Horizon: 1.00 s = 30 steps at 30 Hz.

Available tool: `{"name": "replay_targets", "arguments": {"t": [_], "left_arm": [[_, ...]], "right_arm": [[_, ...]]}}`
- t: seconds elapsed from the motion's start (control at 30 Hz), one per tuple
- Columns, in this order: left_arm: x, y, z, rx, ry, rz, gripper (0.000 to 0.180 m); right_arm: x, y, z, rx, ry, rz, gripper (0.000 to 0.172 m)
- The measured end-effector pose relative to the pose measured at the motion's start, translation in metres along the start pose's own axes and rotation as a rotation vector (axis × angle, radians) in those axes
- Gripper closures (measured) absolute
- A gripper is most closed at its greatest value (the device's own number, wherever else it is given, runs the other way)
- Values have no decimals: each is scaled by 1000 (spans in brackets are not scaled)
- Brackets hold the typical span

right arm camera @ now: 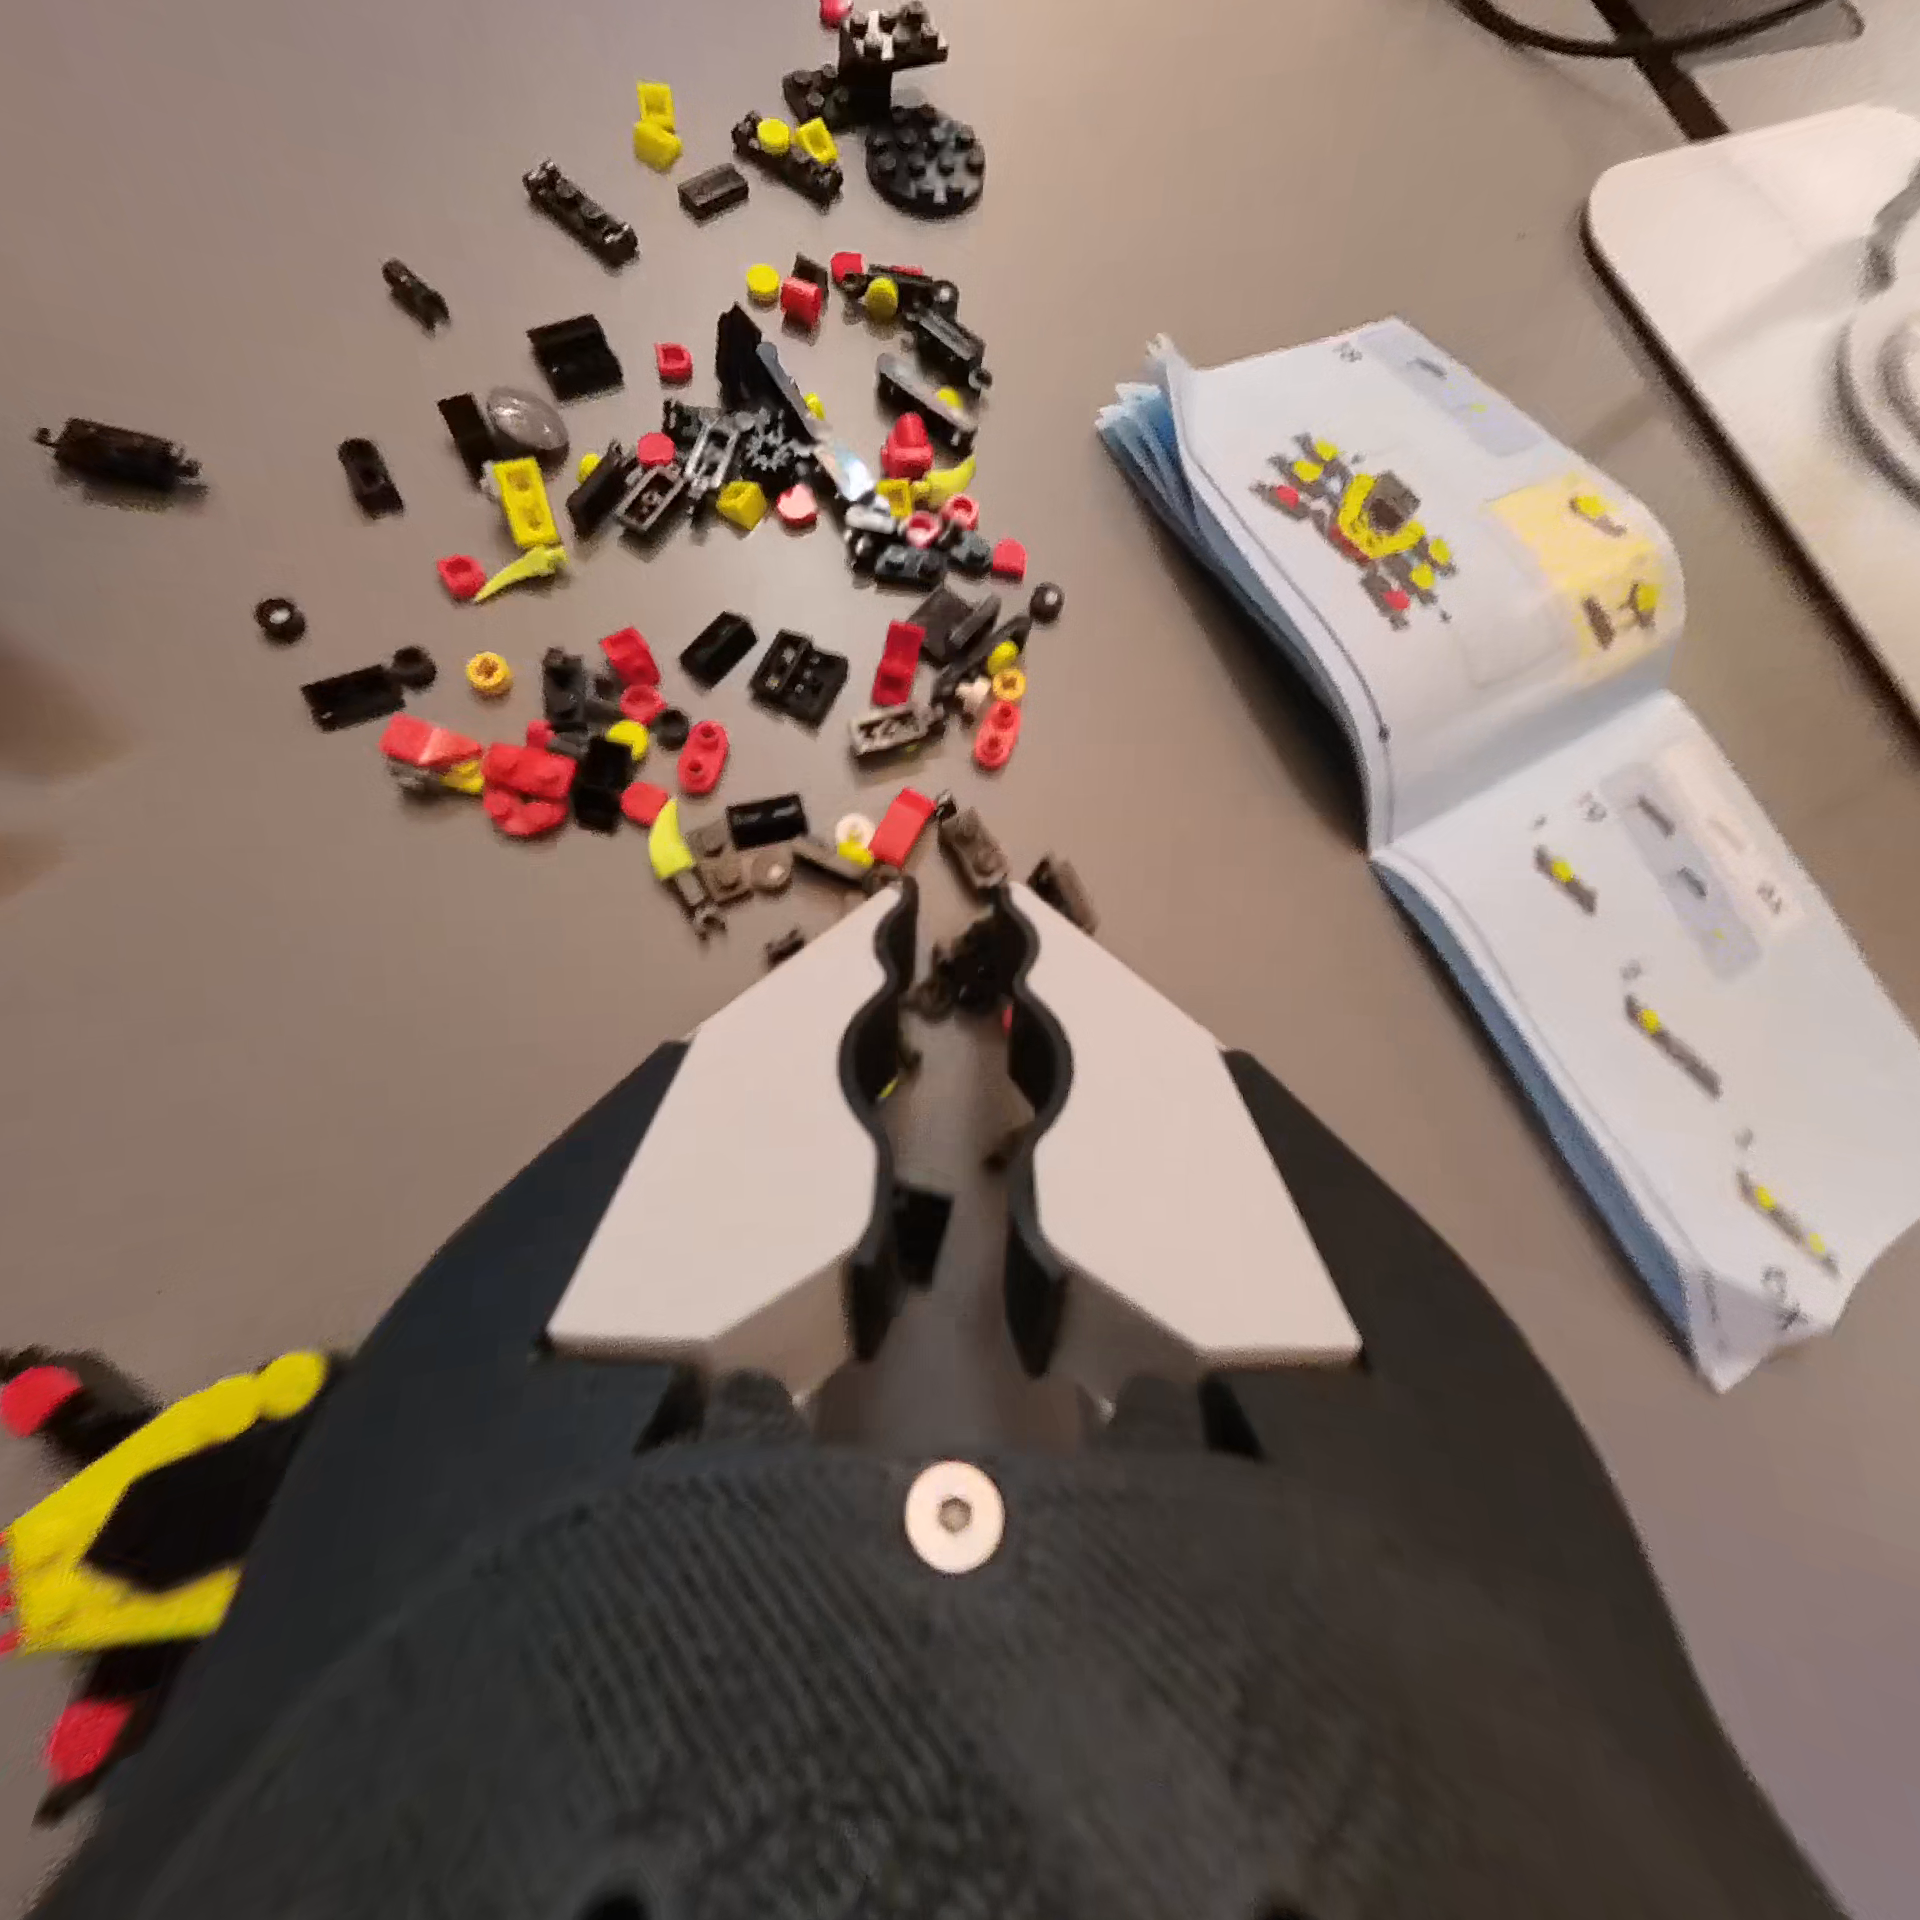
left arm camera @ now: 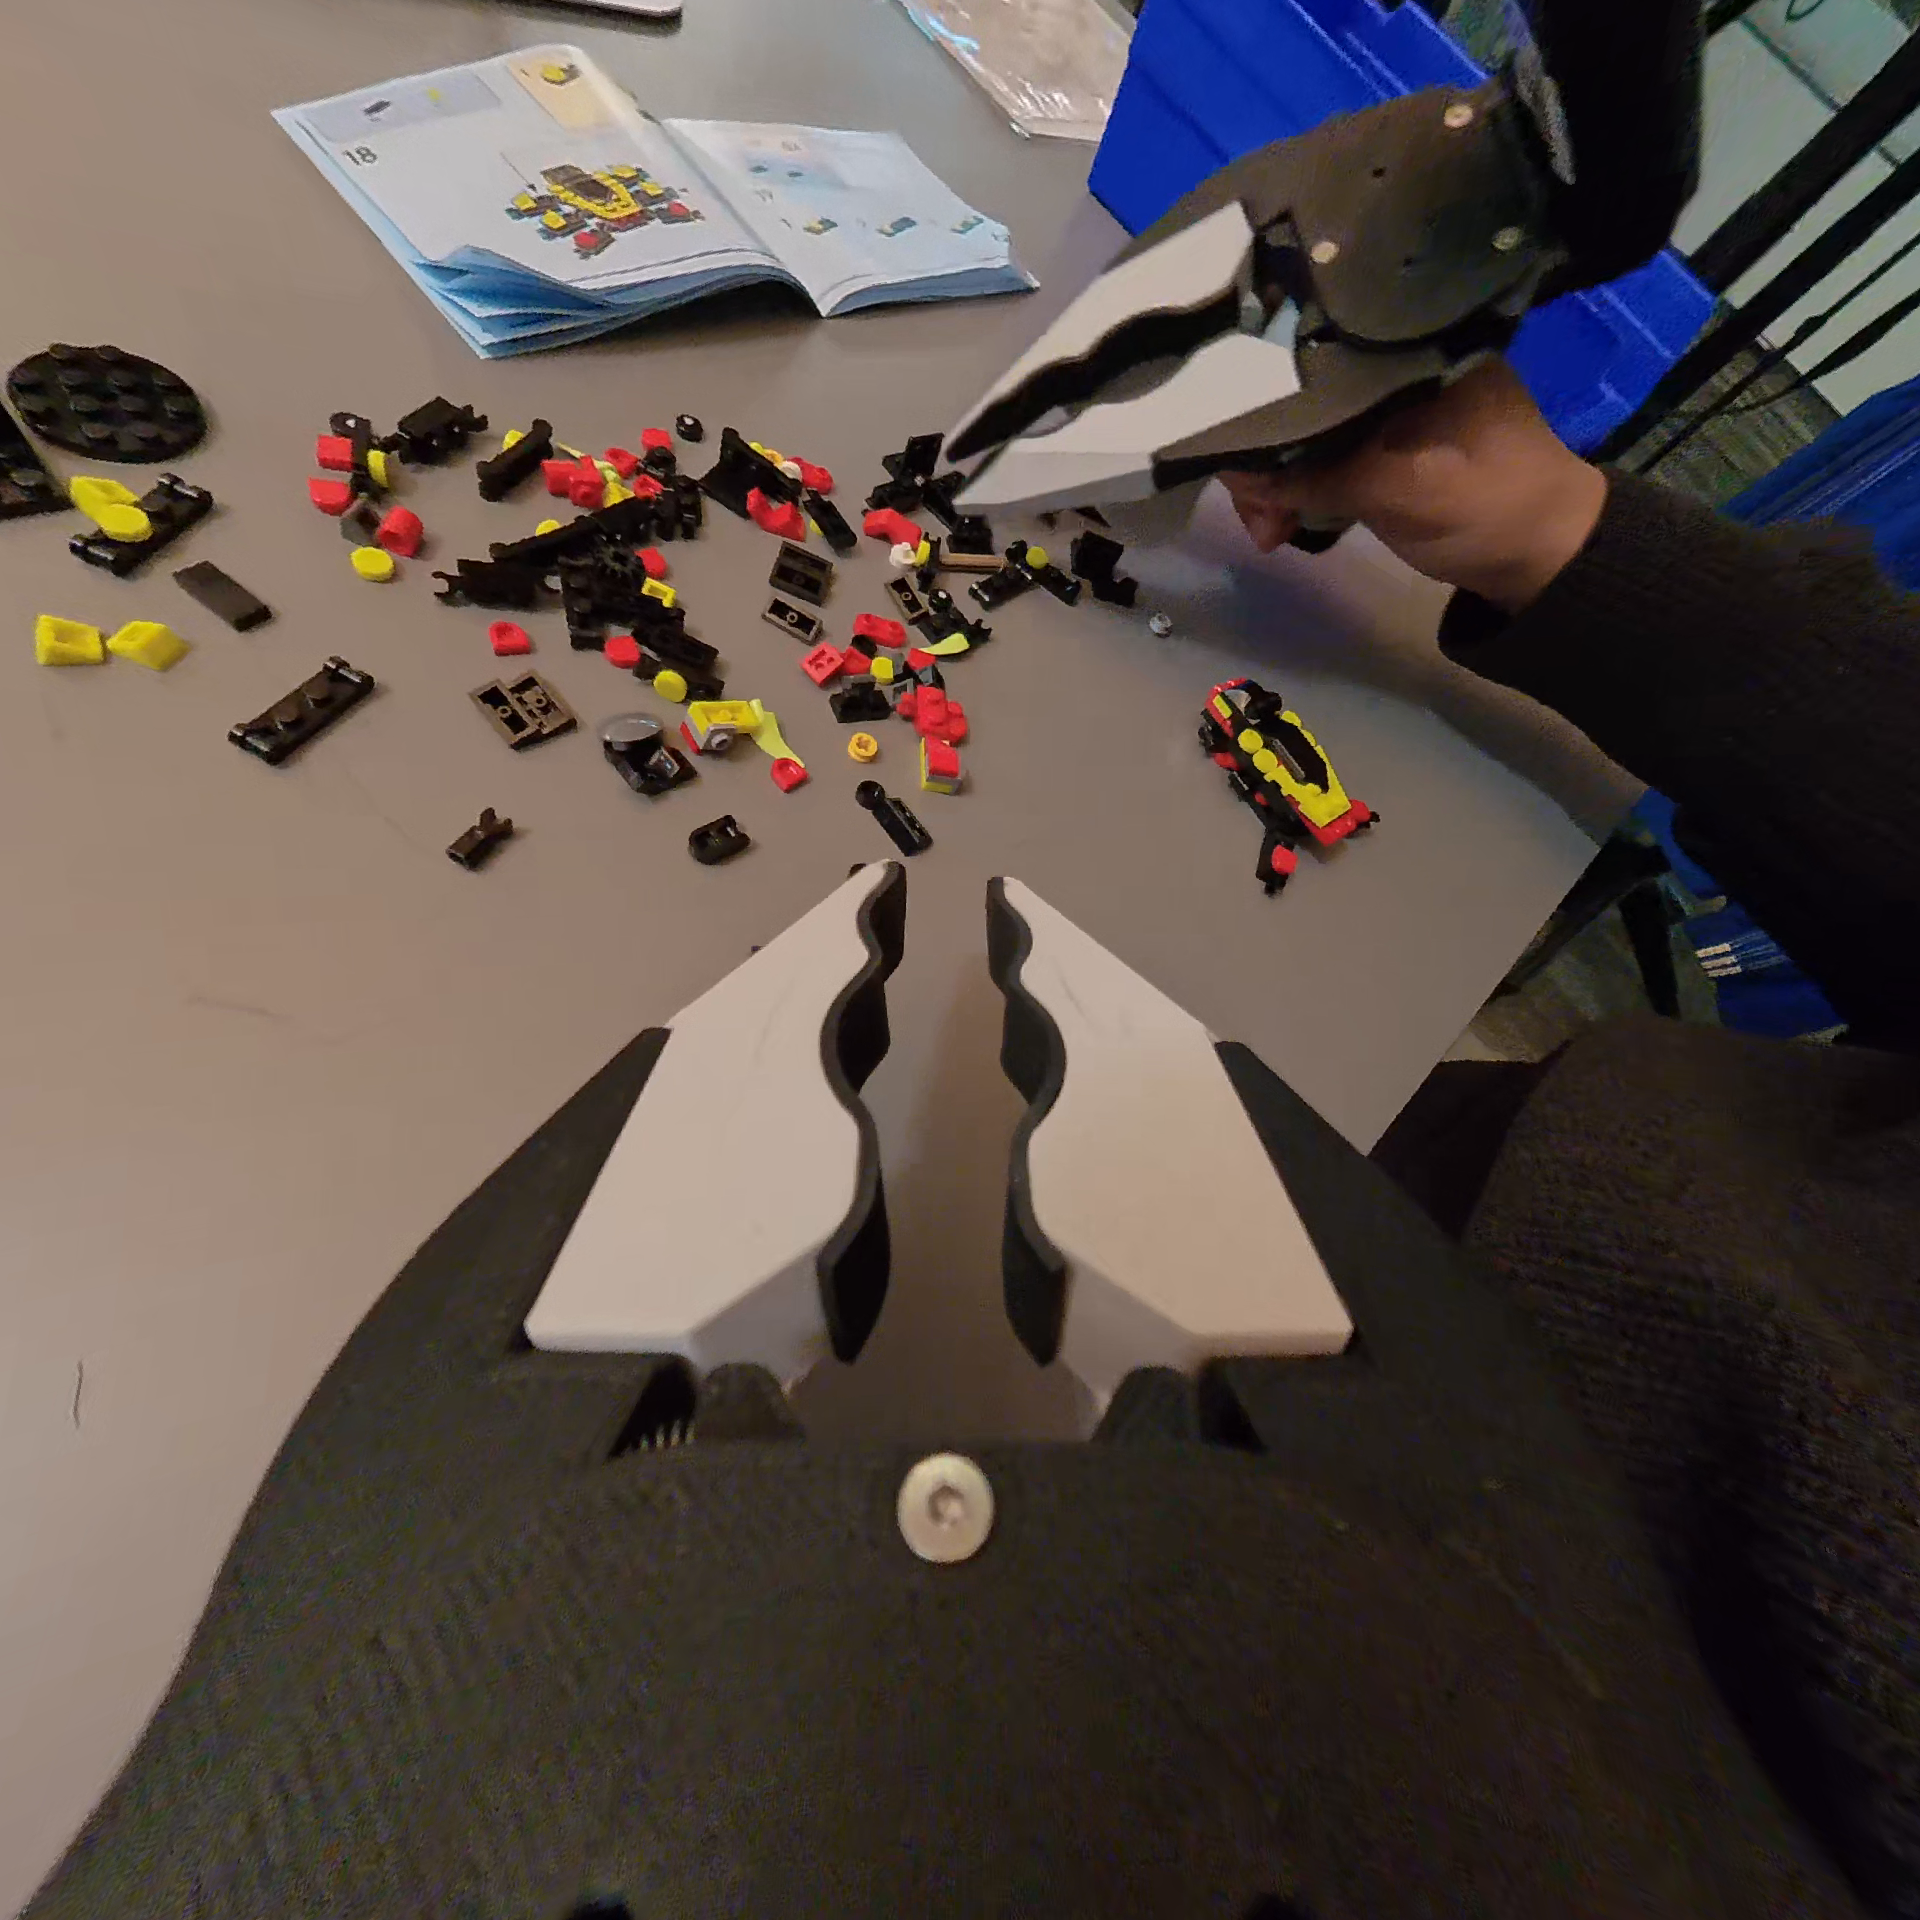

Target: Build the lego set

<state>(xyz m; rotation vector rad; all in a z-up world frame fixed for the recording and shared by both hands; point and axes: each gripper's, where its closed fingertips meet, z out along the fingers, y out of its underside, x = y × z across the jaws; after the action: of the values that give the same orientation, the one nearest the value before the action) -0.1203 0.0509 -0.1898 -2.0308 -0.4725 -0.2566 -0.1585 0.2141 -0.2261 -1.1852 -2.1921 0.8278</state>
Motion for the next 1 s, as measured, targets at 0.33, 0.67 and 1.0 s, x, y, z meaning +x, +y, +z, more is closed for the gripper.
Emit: {"name": "replay_targets", "arguments": {"t": [0.33, 0.67, 1.0], "left_arm": [[-2, 1, -1, -2, -15, 23, 168], [2, -1, -1, 8, 2, 38, 168], [-25, 4, -8, -21, -115, 2, 169]], "right_arm": [[-2, -2, 18, -31, -137, 64, 166], [-54, -96, -73, 478, -922, 705, 166], [-103, -104, -70, 402, -928, 492, 166]]}}
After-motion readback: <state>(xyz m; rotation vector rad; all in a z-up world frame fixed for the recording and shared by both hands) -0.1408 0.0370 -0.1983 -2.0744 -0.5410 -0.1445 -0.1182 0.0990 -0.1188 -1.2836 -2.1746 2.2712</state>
